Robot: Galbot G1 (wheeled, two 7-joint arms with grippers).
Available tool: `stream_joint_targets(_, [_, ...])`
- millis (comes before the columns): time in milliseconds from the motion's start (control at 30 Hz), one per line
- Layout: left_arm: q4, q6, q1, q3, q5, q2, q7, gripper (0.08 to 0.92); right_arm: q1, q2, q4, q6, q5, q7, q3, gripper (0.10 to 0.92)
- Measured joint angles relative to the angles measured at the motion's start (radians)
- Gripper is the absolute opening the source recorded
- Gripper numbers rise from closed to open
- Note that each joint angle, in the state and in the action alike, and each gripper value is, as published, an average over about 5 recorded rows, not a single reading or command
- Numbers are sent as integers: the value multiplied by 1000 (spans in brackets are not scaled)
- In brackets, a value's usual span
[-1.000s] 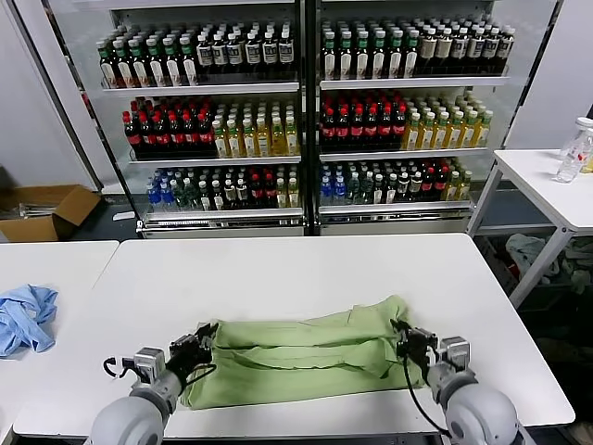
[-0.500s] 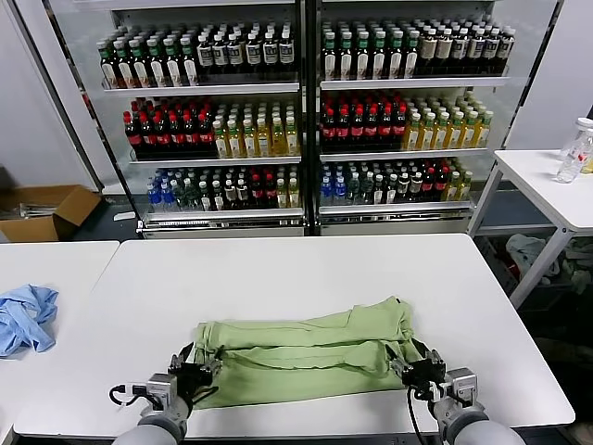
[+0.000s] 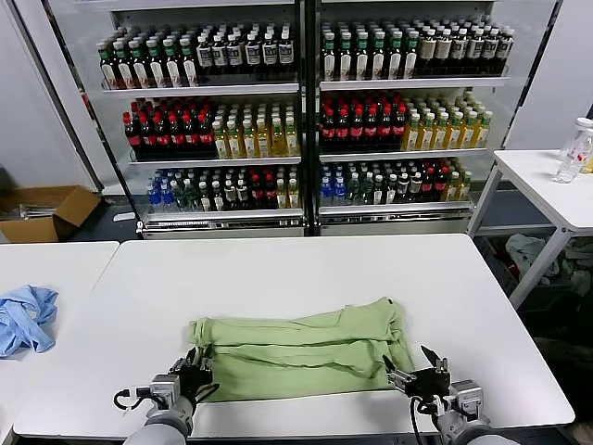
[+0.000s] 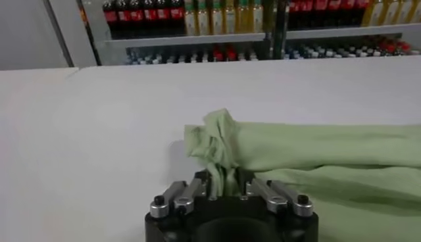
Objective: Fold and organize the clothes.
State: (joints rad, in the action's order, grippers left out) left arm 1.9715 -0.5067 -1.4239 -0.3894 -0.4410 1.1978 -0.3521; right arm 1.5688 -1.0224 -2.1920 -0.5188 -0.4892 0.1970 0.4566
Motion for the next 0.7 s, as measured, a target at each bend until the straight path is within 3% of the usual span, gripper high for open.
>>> stream_joint_targets(200, [-23, 25, 14, -62, -64, -33, 7, 94, 20, 10, -15, 8, -6, 0, 18, 823])
stream_joint_targets(467, [-22, 45, 21, -218, -195, -129, 22, 94, 33, 18, -30, 13, -14, 0, 37, 823])
stream_joint_targets(700, [53, 40, 8, -353, -380, -188, 22, 94, 44, 13, -42, 15, -12, 0, 38, 823])
